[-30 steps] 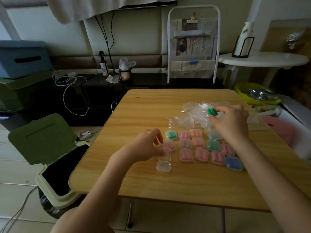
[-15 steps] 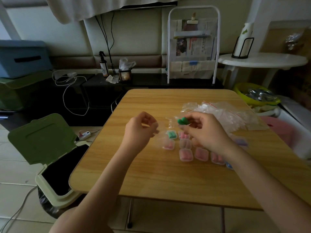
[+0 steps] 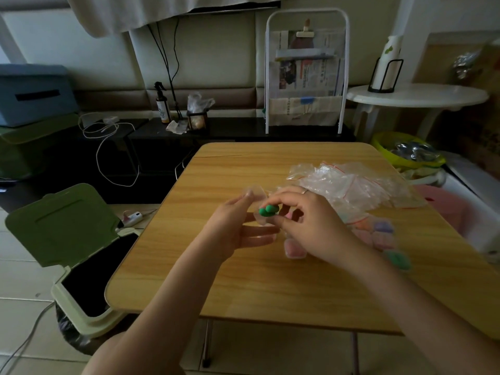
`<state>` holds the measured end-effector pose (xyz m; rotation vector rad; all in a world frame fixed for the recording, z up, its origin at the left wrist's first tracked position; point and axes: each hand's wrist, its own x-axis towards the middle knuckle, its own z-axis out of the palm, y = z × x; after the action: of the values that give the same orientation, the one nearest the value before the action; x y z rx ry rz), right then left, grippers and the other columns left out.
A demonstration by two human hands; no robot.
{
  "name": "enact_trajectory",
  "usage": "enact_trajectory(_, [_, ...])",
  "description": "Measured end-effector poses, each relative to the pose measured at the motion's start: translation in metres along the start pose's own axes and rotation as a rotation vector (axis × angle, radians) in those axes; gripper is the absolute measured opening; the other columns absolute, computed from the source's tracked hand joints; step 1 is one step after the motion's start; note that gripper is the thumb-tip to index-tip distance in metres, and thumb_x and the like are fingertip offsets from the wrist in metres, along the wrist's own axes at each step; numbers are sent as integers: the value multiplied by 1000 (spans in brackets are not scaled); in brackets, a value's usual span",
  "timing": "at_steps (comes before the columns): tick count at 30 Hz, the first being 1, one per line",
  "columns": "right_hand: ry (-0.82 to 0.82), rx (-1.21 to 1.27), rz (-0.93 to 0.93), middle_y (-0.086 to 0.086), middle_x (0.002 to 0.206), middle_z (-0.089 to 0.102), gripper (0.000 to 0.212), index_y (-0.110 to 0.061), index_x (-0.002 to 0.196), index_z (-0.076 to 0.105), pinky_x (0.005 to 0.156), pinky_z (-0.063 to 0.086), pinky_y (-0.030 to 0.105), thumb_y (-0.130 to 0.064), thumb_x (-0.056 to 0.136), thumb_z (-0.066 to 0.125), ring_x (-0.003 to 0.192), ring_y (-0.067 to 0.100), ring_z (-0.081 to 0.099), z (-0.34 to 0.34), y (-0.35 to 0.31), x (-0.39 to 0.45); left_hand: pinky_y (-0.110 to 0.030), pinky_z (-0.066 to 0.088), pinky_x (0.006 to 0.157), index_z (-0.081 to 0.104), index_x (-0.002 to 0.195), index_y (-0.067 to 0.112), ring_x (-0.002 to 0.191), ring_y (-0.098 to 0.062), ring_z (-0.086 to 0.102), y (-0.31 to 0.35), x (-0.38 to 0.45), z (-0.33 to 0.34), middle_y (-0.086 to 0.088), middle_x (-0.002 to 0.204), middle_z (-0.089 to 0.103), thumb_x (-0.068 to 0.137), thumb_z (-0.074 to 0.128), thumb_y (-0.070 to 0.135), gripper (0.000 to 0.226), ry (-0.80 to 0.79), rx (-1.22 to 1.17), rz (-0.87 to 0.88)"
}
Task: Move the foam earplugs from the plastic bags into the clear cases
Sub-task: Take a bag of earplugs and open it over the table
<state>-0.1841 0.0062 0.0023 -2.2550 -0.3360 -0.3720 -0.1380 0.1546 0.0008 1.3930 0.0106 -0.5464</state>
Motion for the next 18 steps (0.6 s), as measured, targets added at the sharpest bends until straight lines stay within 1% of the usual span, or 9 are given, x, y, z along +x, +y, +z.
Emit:
enact_trajectory(3, [-28, -36, 2, -12, 104, 61, 24, -30, 107, 69, 72, 54, 22, -18, 86, 69, 82, 13, 64, 1, 1, -1, -39, 60, 67, 62, 100, 8, 70, -29, 71, 2, 0, 3, -17, 86, 67, 101, 42, 25, 27, -73, -35, -63])
enact_trajectory(6, [-76, 3, 76, -12, 100, 64, 26, -30, 110, 68, 65, 53, 20, -17, 88, 67, 78, 20, 68, 0, 3, -2, -37, 58, 71, 60, 105, 2, 72, -26, 66, 5, 3, 1, -19, 91, 63, 99, 40, 12, 24, -131, -94, -100])
enact_trajectory(9, [-66, 88, 120, -14, 81, 68, 20, -30, 102, 69, 59, 56, 26, -16, 87, 68, 68, 19, 68, -4, 4, -4, -32, 59, 69, 58, 107, -3, 76, -25, 64, 7, 4, -3, -19, 95, 61, 95, 46, 5, 20, -184, -107, -112])
enact_trajectory(10, [-61, 115, 127, -14, 78, 68, 19, -29, 98, 69, 59, 57, 25, -15, 86, 69, 67, 16, 68, -4, 5, -4, -31, 59, 68, 58, 110, -4, 78, -25, 64, 7, 3, -4, -19, 98, 60, 94, 47, 4, 20, -202, -96, -113])
enact_trajectory(12, [-52, 157, 129, -10, 80, 68, 17, -28, 93, 69, 62, 55, 18, -13, 84, 70, 70, 7, 67, -5, 5, -3, -30, 59, 68, 55, 113, -6, 80, -26, 64, 6, 3, -5, -19, 100, 61, 95, 47, 3, 22, -221, -91, -125])
enact_trajectory(13, [-47, 187, 132, -7, 83, 69, 16, -26, 92, 69, 64, 54, 17, -13, 83, 71, 71, 4, 66, -5, 6, -2, -30, 60, 67, 55, 112, -8, 79, -27, 65, 5, 3, -5, -19, 98, 63, 96, 45, 2, 22, -221, -106, -136])
enact_trajectory(14, [-42, 231, 141, -3, 85, 70, 15, -23, 91, 69, 67, 55, 19, -11, 82, 71, 72, 3, 66, -4, 6, -1, -30, 60, 66, 55, 110, -9, 78, -27, 67, 5, 5, -6, -19, 94, 66, 96, 44, 1, 20, -209, -124, -142])
enact_trajectory(16, [-28, 320, 175, 1, 86, 70, 15, -17, 92, 69, 71, 57, 28, -6, 82, 69, 72, 6, 65, -4, 7, 0, -27, 59, 60, 56, 106, -10, 74, -24, 70, 3, 7, -6, -18, 88, 68, 97, 43, 1, 19, -159, -108, -120])
enact_trajectory(18, [-30, 374, 201, -2, 86, 71, 16, -14, 94, 66, 72, 57, 34, -2, 84, 67, 75, 10, 65, -4, 7, 1, -21, 55, 55, 55, 107, -8, 71, -19, 70, 0, 9, -4, -17, 87, 69, 97, 47, 7, 20, -53, 64, -41])
